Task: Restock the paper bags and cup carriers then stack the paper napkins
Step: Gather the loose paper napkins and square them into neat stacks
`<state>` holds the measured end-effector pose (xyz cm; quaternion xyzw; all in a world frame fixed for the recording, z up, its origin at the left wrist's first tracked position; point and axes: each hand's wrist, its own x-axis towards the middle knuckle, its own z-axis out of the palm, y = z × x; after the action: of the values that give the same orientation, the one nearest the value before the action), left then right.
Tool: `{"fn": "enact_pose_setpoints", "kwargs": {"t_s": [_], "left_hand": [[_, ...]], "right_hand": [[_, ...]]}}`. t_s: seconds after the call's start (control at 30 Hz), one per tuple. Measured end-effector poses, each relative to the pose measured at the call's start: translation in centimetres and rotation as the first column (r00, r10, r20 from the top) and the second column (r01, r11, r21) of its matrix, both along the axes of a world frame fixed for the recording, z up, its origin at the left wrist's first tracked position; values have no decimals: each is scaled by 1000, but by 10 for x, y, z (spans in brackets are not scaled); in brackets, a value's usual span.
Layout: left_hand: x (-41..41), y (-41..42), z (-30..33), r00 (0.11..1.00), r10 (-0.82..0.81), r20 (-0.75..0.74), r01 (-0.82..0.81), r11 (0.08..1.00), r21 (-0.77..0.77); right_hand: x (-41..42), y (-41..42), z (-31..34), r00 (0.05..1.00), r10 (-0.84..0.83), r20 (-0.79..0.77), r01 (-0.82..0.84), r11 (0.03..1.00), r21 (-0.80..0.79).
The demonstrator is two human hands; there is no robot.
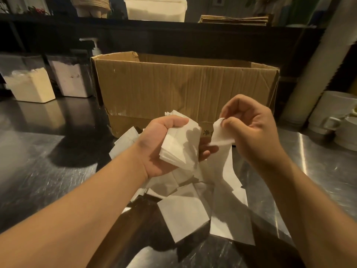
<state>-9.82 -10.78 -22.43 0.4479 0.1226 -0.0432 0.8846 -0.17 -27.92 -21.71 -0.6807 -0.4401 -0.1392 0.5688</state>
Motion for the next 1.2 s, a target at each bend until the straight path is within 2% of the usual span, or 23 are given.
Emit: {"fn": "enact_pose_setpoints", "kwargs": {"t_s": [0.13, 0.23, 0.3, 0.37, 0.43, 0.5, 0.67, 0.77, 0.97, 1.1, 1.17, 1.2], "left_hand": [[1, -2, 1, 998, 47, 37, -47, 999, -13], [1, -3, 2, 995, 85, 51, -86, 996, 10], [0, -5, 3, 995, 85, 58, -87, 996, 26], [0, -5, 3, 994, 89, 64, -93, 994, 65], [-2, -5, 5, 995, 79, 63, -85, 991, 102], [-2, -5, 5, 994, 74, 79, -84, 987, 139], [-3, -6, 4, 991, 74, 108, -96, 973, 210], [-2, -4, 2, 991, 66, 115, -91, 971, 223], [0, -3, 1, 987, 61, 149, -92, 972, 216], [1, -5, 0, 983, 69, 170, -101, 977, 186], [2, -3, -1, 980, 88, 179, -118, 979, 168], [3, -2, -1, 980, 90, 179, -120, 980, 161]], "right_hand": [[2, -6, 5, 974, 224, -22, -225, 974, -30], [5, -8, 10, 936, 302, -183, -303, 953, 22], [8, -8, 10, 931, 199, -307, -211, 977, -6], [13, -7, 9, 950, 14, -311, -79, 977, -198], [18, -6, 7, 959, -117, -258, -21, 878, -477], [20, -4, 5, 945, -167, -281, -43, 789, -613], [17, -1, 5, 816, -324, -479, -64, 772, -632], [17, -2, 6, 823, -322, -469, -88, 743, -664], [16, -8, 9, 824, -261, -504, -135, 773, -620], [17, -9, 8, 876, -270, -401, -63, 758, -649], [15, -13, 14, 887, -206, -413, -92, 798, -596], [13, -17, 18, 877, -130, -463, -161, 829, -536]]}}
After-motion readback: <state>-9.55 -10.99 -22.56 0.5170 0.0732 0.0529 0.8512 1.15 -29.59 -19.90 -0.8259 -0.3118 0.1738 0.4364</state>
